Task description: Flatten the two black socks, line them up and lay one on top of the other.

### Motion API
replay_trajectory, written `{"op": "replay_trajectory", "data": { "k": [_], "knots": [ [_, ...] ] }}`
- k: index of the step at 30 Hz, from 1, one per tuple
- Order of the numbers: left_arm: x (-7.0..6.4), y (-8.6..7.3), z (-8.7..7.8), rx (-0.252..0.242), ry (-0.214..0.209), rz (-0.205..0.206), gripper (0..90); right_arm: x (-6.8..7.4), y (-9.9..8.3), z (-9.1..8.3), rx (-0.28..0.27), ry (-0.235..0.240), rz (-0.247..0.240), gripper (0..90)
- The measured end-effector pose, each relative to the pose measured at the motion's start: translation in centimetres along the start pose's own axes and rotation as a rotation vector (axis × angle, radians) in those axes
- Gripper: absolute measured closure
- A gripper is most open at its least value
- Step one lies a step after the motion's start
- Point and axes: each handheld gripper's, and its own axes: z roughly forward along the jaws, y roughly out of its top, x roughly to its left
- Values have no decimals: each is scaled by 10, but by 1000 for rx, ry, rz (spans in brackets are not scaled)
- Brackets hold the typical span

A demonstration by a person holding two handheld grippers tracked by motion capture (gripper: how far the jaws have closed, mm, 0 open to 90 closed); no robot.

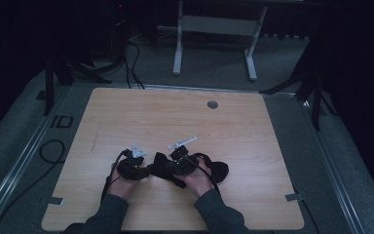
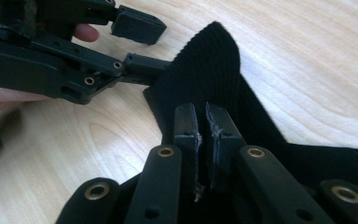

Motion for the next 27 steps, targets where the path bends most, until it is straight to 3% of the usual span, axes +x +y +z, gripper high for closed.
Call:
{"op": "replay_trajectory", "data": {
  "k": [9,14,20,27],
  "knots": [
    [0,0,0,2,2,-4,542,2,-3,8,22,-15,-1,833],
    [3,0,-3,-10,16,-27,550,3,-3,10,20,-20,-5,832],
    [2,3,-15,-86,-40,-42,662,4,-3,11,26,-22,4,829],
    [-13,5,-15,-116,-111,36,808,4,-4,12,32,-24,-6,827]
  ]
}}
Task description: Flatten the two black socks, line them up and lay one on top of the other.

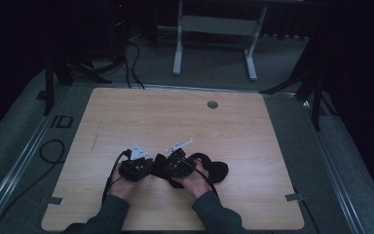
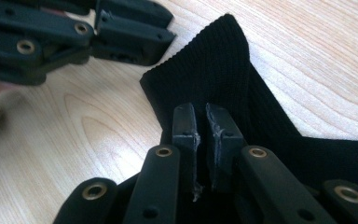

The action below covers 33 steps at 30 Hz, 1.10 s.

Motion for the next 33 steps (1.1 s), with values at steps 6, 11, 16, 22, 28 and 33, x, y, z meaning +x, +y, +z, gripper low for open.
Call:
{"op": "replay_trajectory", "data": {
  "k": [6,11,16,22,28,33],
  "knots": [
    [-11,-1,11,63,-6,84,894,0,0,1,6,0,-9,828],
    [-16,-2,16,91,21,127,900,0,-2,3,15,2,-11,822],
    [-13,-2,16,90,3,104,900,0,-1,-2,-6,29,-17,765],
    [-13,-2,16,87,-1,95,900,-8,5,-29,-94,51,-17,728],
    [-13,-3,16,86,3,98,900,-30,7,-51,-133,11,13,727],
    [-14,-3,16,84,4,99,900,-47,4,-59,-136,-46,35,721]
  ]
}}
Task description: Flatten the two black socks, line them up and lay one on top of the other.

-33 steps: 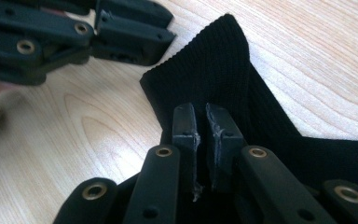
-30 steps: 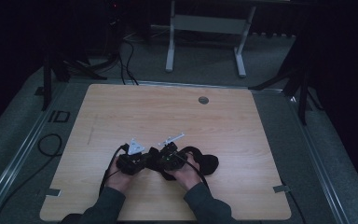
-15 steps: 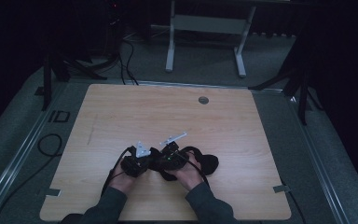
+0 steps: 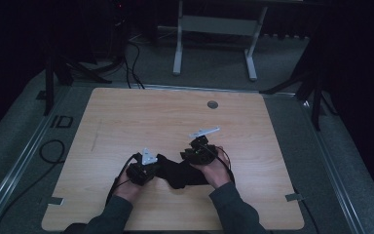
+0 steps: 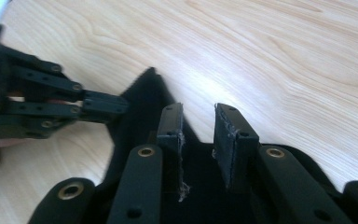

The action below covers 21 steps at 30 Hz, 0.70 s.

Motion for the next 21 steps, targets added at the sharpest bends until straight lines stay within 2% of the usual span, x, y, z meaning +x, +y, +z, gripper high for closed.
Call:
{"op": "replay_trajectory", "data": {
  "k": [2,7,13,17,21],
  "knots": [
    [0,0,0,1,2,2,900,-7,-2,-1,6,-20,12,724],
    [-2,0,0,0,9,2,900,-25,-9,-1,34,-111,30,745],
    [-2,0,0,-2,8,0,900,-44,-17,4,66,-149,73,748],
    [-2,0,1,0,9,4,899,-57,-27,14,103,-183,102,744],
    [-3,-1,1,-3,11,2,898,-67,-36,21,122,-197,127,729]
  ]
}}
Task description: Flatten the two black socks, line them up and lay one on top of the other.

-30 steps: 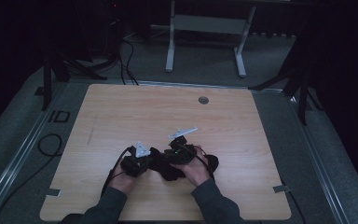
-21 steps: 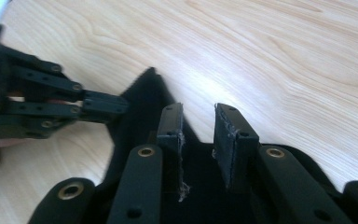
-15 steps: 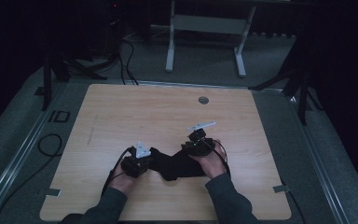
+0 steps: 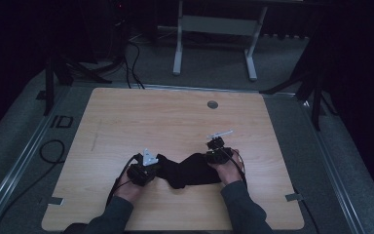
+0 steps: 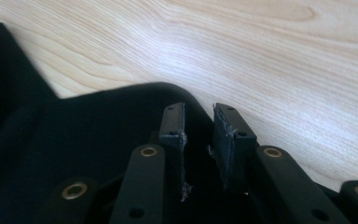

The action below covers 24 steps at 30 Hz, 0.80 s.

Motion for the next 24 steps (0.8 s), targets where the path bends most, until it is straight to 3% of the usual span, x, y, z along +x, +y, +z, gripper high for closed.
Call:
{"op": "replay_trajectory", "data": {
  "k": [12,24],
  "knots": [
    [0,0,0,-1,1,2,897,-4,0,6,8,1,3,646],
    [-1,0,0,-2,3,4,896,5,1,7,20,-26,-49,671]
  ]
}}
